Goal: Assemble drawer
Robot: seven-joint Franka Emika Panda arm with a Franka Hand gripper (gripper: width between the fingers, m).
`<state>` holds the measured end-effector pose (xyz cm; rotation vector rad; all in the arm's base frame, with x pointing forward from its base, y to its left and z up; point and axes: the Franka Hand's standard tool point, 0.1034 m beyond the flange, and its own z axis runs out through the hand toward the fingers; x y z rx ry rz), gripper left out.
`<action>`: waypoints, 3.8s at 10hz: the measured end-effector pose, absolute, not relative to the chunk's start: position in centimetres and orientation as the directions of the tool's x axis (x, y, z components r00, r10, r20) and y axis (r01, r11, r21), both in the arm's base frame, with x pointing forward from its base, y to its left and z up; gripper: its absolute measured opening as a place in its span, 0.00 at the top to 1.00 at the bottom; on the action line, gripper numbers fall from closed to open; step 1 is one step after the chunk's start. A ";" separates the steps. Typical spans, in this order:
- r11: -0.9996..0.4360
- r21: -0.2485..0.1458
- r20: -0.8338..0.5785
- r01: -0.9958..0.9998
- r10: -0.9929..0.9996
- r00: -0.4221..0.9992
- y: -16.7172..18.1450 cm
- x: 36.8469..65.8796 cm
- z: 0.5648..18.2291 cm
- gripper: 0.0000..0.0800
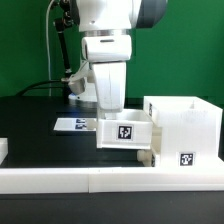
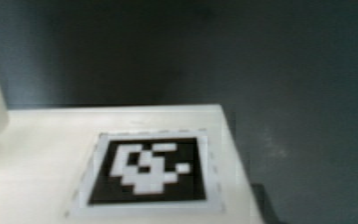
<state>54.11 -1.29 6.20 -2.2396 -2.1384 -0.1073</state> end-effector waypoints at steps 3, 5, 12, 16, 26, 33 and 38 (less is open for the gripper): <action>-0.045 -0.010 0.079 0.999 0.996 0.046 -1.3 54.1 6.2 0.95; -0.043 -0.010 0.080 0.999 0.996 0.044 -1.2 54.1 6.1 0.95; -0.036 -0.013 0.085 0.999 0.996 0.038 -0.6 54.3 5.7 0.95; -0.033 -0.013 0.086 0.999 0.996 0.034 -0.4 54.2 5.6 0.95; -0.005 0.014 0.091 1.000 0.996 0.004 1.5 54.7 5.7 0.95; -0.009 0.012 0.091 1.000 0.996 0.008 1.3 54.7 5.6 0.72; -0.010 0.013 0.090 1.000 0.996 0.009 1.2 54.7 5.7 0.23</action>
Offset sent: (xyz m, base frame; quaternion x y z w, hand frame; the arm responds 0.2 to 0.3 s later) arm 0.0078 0.0031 0.0033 -0.0035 0.0002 -0.0082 1.0000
